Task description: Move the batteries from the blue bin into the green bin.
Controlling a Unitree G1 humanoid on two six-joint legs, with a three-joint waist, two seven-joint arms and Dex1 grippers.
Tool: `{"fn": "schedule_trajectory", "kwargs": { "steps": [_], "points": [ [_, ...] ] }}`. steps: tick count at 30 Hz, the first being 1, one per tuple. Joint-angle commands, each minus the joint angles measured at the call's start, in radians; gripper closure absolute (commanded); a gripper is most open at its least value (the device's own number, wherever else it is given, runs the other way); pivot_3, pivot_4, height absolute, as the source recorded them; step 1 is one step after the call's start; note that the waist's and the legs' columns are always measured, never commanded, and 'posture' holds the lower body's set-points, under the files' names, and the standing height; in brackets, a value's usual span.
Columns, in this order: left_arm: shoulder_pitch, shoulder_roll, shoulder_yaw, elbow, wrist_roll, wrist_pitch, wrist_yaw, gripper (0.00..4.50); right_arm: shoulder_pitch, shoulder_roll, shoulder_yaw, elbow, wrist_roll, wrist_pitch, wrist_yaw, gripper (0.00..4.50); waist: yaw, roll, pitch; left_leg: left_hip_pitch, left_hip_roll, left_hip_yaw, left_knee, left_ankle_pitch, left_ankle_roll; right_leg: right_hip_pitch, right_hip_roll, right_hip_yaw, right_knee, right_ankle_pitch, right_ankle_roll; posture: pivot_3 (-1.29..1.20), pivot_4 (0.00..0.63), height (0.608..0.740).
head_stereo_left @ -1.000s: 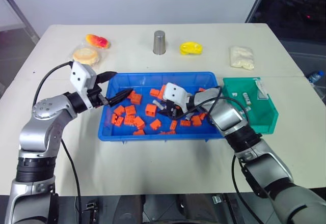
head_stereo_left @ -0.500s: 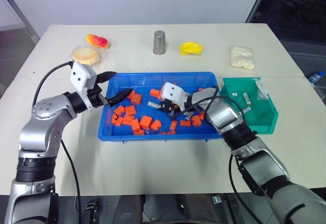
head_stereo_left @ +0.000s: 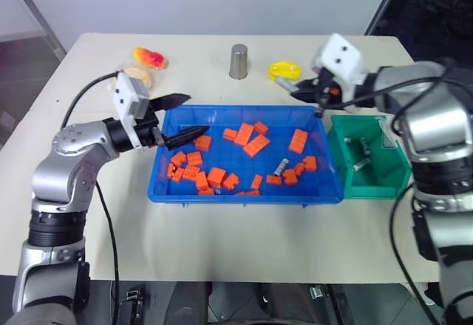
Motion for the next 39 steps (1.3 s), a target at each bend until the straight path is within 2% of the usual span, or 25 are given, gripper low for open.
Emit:
{"fn": "schedule_trajectory", "kwargs": {
  "steps": [1, 6, 12, 17, 20, 21, 26, 29, 35, 39],
  "points": [
    [-0.072, -0.010, -0.054, 0.045, 0.008, -0.023, -0.089, 0.00, 0.089, -0.122, -0.112, -0.100, 0.036, 0.064, 0.018, 4.43, -0.001, 0.000, 0.000, 0.000, 0.000, 0.001, 0.000, 0.000, 0.000, 0.000, 0.000, 0.001, 0.000, 0.000, 0.000, 0.00, 0.150, 0.740],
    [-0.136, -0.048, -0.107, 0.140, 0.047, -0.068, -0.150, 0.00, 0.302, -0.236, -0.235, -0.134, 0.064, 0.082, 0.003, 4.43, -0.014, 0.001, 0.000, 0.001, 0.001, 0.001, 0.000, 0.000, 0.000, 0.000, 0.001, 0.001, 0.000, 0.000, 0.000, 0.00, 0.150, 0.740],
    [-0.166, -0.095, -0.131, 0.212, 0.097, -0.121, -0.168, 0.00, 0.476, -0.238, -0.328, -0.125, 0.077, 0.046, -0.063, 4.43, -0.011, 0.001, 0.000, 0.001, 0.001, 0.002, 0.001, 0.000, 0.000, 0.000, 0.002, 0.003, 0.000, 0.000, 0.000, 0.00, 0.150, 0.740],
    [-0.172, -0.103, -0.122, 0.226, 0.108, -0.133, -0.167, 0.00, 0.519, -0.253, -0.341, -0.083, 0.070, -0.011, -0.102, 1.96, -0.008, 0.001, 0.000, 0.001, 0.001, 0.002, 0.001, 0.000, 0.000, 0.000, 0.002, 0.003, 0.001, 0.000, 0.000, 0.00, 0.150, 0.740],
    [-0.168, -0.097, -0.114, 0.221, 0.112, -0.133, -0.163, 0.00, 0.492, -0.277, -0.319, -0.057, 0.061, -0.044, -0.111, 0.39, -0.008, 0.001, 0.000, 0.001, 0.001, 0.002, 0.001, 0.000, 0.000, 0.000, 0.001, 0.003, 0.001, 0.000, 0.000, 0.00, 0.150, 0.740],
    [-0.164, -0.093, -0.110, 0.217, 0.112, -0.132, -0.159, 0.00, 0.460, -0.282, -0.304, -0.051, 0.058, -0.062, -0.115, 0.02, -0.010, 0.001, 0.000, 0.001, 0.001, 0.002, 0.001, 0.000, 0.000, 0.000, 0.001, 0.003, 0.001, 0.000, 0.000, 0.00, 0.150, 0.740],
    [-0.142, -0.064, -0.095, 0.198, 0.111, -0.123, -0.150, 0.00, 0.252, -0.214, -0.227, -0.103, 0.151, 0.016, -0.104, 0.02, -0.025, 0.001, 0.000, 0.002, 0.001, 0.001, 0.001, 0.000, 0.000, 0.000, 0.002, 0.003, 0.002, 0.000, 0.000, 0.00, 0.150, 0.740],
    [-0.110, -0.040, -0.082, 0.168, 0.108, -0.112, -0.142, 0.00, 0.161, -0.111, -0.117, -0.185, 0.221, 0.086, -0.088, 0.02, -0.031, 0.001, 0.000, 0.001, 0.001, 0.000, 0.001, 0.000, 0.000, 0.000, 0.002, 0.002, 0.002, 0.000, 0.000, 0.00, 0.150, 0.740],
    [-0.059, -0.031, -0.066, 0.092, 0.098, -0.081, -0.095, 0.00, 0.155, 0.007, 0.015, -0.154, 0.217, 0.071, -0.109, 0.02, -0.020, 0.001, 0.000, 0.000, 0.000, 0.000, 0.002, 0.000, 0.000, 0.000, 0.001, 0.002, 0.002, 0.000, 0.000, 0.00, 0.150, 0.740],
    [-0.019, -0.024, -0.049, 0.050, 0.096, -0.063, -0.058, 0.00, 0.190, 0.050, 0.056, -0.151, 0.263, 0.082, -0.075, 0.02, -0.007, 0.001, 0.000, 0.000, 0.000, 0.000, 0.003, 0.000, 0.000, 0.000, 0.000, 0.002, 0.002, 0.000, 0.000, 0.00, 0.150, 0.740]
  ]
}}
